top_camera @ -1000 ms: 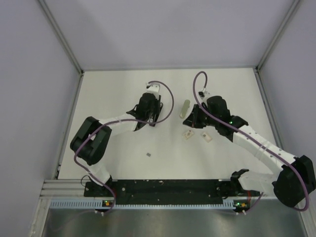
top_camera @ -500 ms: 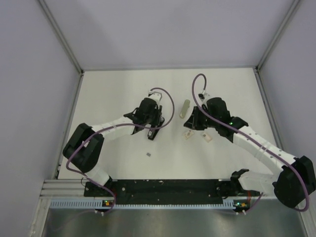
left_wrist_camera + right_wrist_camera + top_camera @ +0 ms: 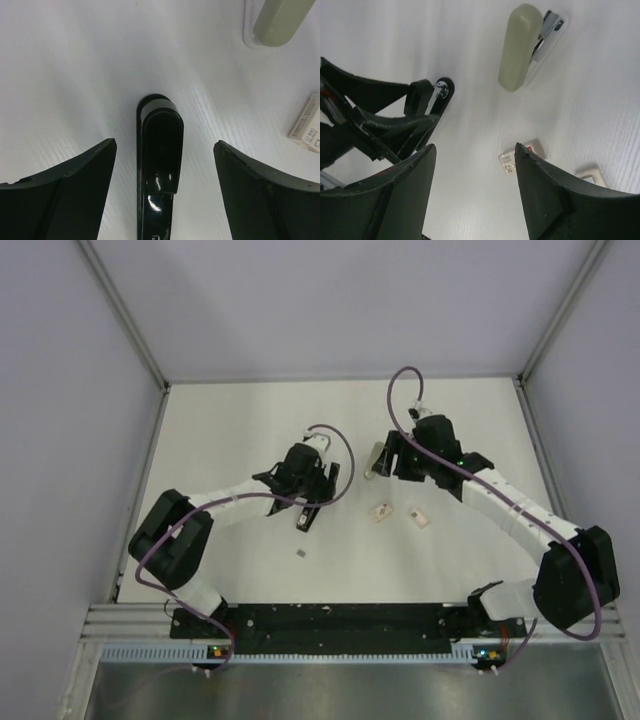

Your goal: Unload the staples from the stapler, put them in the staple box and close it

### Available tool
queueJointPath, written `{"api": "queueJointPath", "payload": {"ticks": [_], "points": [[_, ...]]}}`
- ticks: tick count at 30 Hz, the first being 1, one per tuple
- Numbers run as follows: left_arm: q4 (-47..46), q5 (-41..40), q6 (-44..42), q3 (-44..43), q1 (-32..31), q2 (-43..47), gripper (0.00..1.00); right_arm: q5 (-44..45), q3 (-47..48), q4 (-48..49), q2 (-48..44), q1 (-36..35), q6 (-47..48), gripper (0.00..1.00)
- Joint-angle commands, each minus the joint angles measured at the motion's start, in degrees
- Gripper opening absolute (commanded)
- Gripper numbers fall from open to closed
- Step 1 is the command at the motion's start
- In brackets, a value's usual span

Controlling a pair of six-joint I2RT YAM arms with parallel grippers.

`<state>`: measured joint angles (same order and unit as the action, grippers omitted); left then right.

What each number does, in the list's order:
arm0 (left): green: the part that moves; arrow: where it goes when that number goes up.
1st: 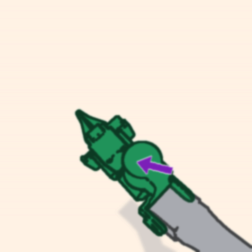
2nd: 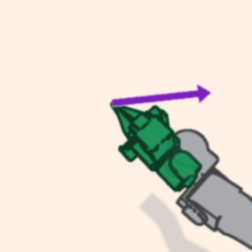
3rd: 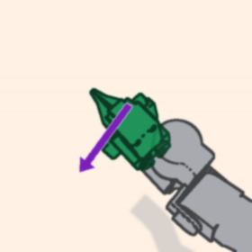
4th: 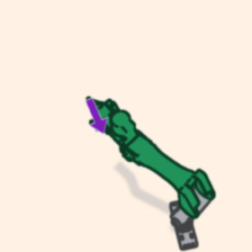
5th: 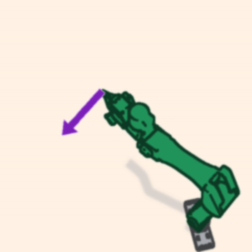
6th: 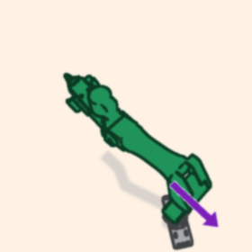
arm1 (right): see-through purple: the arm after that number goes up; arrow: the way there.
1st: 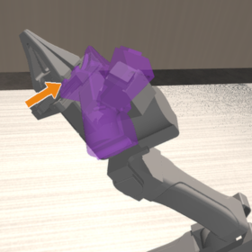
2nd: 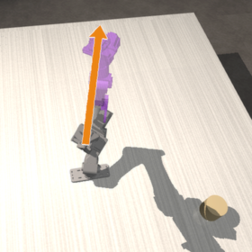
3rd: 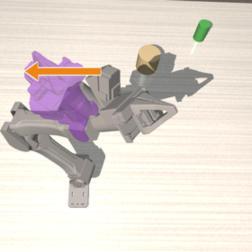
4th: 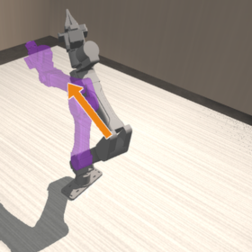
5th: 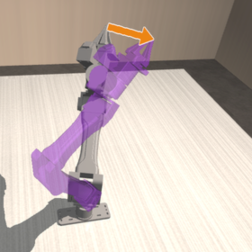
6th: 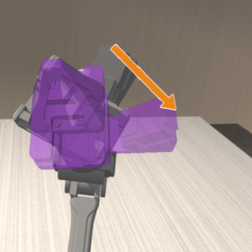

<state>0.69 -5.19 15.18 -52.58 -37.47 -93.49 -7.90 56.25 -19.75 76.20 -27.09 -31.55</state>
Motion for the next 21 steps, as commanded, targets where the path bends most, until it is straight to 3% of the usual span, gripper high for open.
{"api": "queueJointPath", "payload": {"ticks": [1,5,8,11,21], "points": [[-0.9,2.6,-0.2,-1.4,-0.8,5.7,0.94,3.2,4.8,1.4,2.4,2.7,-1.2,0.65],[3.9,2.8,-1.6,-4.4,-3.4,9.5,0.98,2.8,5.2,1.7,2.9,4.9,-1.5,0.66],[2.2,10.7,-3.2,-7.9,-4.5,8.8,0.98,3.0,4.0,1.5,1.4,6.5,-1.5,0.66],[-0.2,13.9,-5.4,-12.4,-5.8,4.8,0.98,4.1,2.6,-1.0,-1.4,8.5,-1.9,0.66],[-12.6,11.6,-7.2,-21.8,-6.6,-10.5,0.98,6.7,-2.1,-7.5,-19.2,12.1,-3.1,0.68]]}}
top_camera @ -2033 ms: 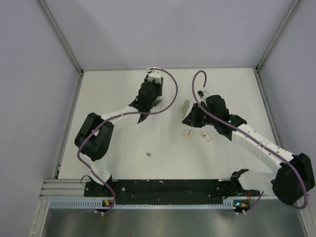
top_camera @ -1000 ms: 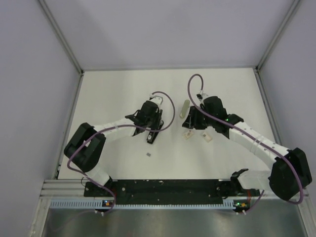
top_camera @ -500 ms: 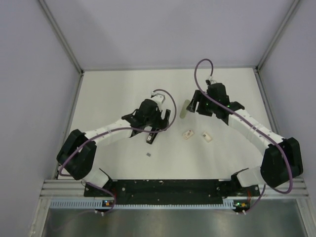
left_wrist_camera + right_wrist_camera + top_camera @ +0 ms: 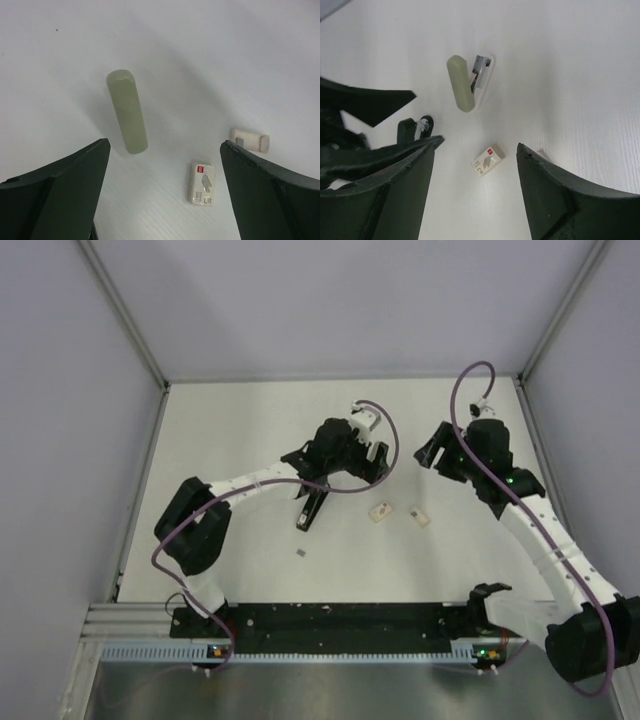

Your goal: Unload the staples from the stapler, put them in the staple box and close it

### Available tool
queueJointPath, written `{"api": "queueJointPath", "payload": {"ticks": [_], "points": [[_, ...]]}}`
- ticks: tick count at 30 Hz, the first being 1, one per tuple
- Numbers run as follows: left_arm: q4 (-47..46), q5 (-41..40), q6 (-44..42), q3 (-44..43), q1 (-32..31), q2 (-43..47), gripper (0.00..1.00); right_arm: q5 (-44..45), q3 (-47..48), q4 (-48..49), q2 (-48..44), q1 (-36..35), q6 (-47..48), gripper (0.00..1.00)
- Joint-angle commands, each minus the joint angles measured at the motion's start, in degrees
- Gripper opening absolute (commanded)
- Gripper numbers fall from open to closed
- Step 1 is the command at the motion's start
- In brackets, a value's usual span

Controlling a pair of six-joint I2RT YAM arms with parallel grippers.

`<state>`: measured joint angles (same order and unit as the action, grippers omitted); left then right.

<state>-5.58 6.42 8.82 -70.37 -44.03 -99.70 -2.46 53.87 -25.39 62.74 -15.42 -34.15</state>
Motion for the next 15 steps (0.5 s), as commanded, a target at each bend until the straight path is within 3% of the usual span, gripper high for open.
{"api": "queueJointPath", "payload": {"ticks": [1,15], "points": [[-6.6,-0.7,-0.6,-5.2,-0.1,-5.8,0.98,1.3,0.5,-2.5,-6.7,0.4,-0.2,0.68],[-5.1,-14.5,-3.6,-18.0,-2.1,-19.7,0.94,-2.5,-1.1,-4.2,-10.6,0.4,0.1,0.68]]}}
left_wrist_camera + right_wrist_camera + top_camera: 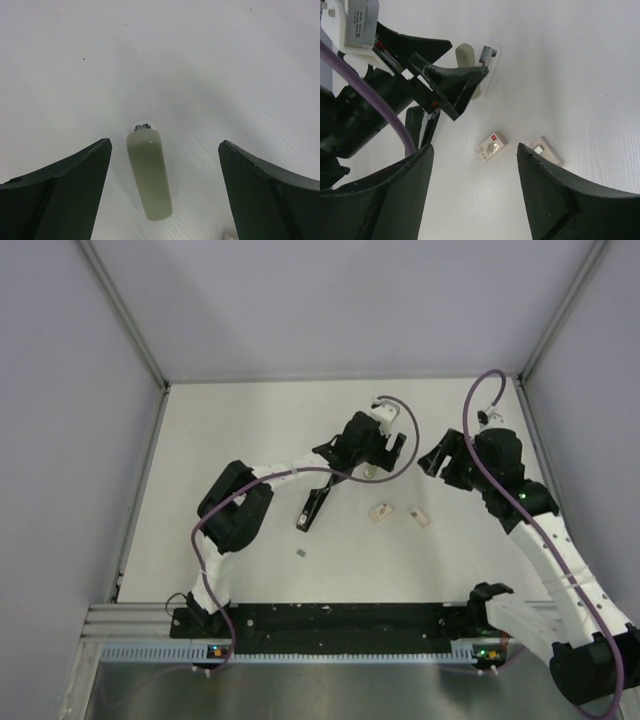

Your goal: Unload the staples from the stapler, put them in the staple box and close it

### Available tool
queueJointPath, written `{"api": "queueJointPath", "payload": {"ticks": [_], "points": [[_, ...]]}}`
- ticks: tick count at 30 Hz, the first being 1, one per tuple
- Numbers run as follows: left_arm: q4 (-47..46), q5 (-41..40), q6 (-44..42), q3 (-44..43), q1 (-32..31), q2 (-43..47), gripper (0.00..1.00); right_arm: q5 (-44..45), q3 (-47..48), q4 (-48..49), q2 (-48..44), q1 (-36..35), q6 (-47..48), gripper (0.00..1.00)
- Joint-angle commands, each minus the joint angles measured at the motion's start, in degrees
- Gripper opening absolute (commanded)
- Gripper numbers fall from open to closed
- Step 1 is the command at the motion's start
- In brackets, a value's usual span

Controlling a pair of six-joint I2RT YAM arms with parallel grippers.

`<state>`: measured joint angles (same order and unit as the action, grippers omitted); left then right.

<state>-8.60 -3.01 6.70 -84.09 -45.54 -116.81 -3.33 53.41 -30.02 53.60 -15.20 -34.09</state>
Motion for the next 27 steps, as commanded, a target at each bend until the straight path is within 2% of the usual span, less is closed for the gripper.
{"api": "queueJointPath", "payload": {"ticks": [1,7,15,18,20,21,22,27], "points": [[-1.7,-6.1,-1.8,-5.0,-0.8,-3.3,0.93,-1.7,-0.9,0.5,-1.6,0.2,0.0,0.68],[-1.0,-10.4,-2.6,-6.2,-1.5,-5.7,0.87,-2.4,-2.0,1.2,-2.2,0.1,-0.1,0.68],[-0.5,-12.2,-3.4,-4.1,-1.4,-4.7,0.63,-3.4,-3.1,2.4,-1.8,0.2,-0.5,0.68],[-0.7,-12.0,-3.4,-2.7,-1.4,-3.5,0.45,-3.6,-3.7,2.9,-1.7,0.2,-0.7,0.68],[-0.5,-11.9,-3.2,-2.0,-1.4,-2.7,0.23,-4.0,-3.8,3.0,-1.6,0.1,-1.0,0.68],[-0.2,-11.8,-3.3,-1.8,-1.4,-2.5,0.04,-4.1,-3.9,3.2,-1.5,0.2,-1.0,0.68],[0.1,-11.9,-3.3,-1.7,-1.4,-2.2,0.0,-4.2,-4.0,3.2,-1.6,0.1,-1.1,0.68],[0.4,-9.6,-4.4,1.1,-1.4,2.5,0.0,-4.0,-3.3,3.1,-1.7,0.1,-0.3,0.68]]}}
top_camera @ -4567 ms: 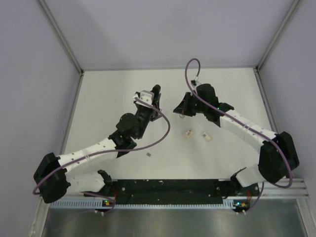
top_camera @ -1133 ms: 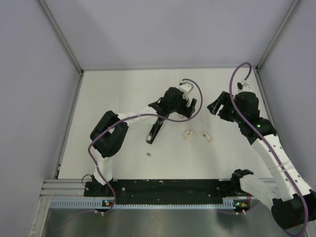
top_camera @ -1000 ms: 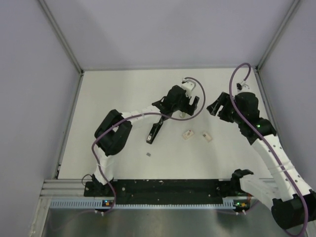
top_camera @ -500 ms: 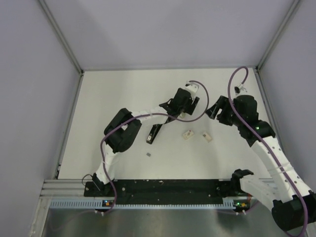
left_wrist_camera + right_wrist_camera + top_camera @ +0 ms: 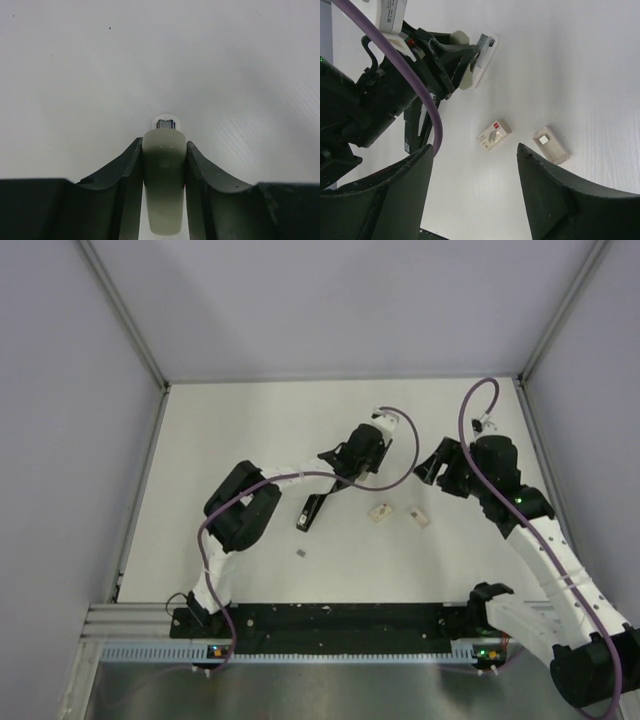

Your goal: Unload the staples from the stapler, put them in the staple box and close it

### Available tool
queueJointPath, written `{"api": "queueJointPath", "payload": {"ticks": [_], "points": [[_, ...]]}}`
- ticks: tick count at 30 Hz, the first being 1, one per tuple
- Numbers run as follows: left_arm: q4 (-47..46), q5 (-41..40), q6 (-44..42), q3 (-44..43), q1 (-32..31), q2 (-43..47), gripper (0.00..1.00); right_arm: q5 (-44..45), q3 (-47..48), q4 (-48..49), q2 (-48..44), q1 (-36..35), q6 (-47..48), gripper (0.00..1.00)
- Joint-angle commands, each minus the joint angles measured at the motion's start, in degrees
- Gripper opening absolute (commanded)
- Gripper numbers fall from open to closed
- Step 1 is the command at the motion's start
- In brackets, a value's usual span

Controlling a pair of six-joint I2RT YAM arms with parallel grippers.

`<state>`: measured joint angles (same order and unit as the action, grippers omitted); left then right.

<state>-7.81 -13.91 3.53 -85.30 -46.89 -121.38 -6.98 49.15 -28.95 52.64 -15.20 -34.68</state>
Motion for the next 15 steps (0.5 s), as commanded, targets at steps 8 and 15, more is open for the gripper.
{"api": "queueJointPath", "payload": {"ticks": [8,15], "points": [[-0.6,9.8,-3.0,11.1,0.0,21.2,0.0,0.8,0.7,2.1,1.8,0.1,3.4,0.67],[-3.0,19.4,-2.8,18.9,0.0,30.3,0.0,-6.1,-0.2,8.6,10.6,-0.4,2.9,0.63]]}}
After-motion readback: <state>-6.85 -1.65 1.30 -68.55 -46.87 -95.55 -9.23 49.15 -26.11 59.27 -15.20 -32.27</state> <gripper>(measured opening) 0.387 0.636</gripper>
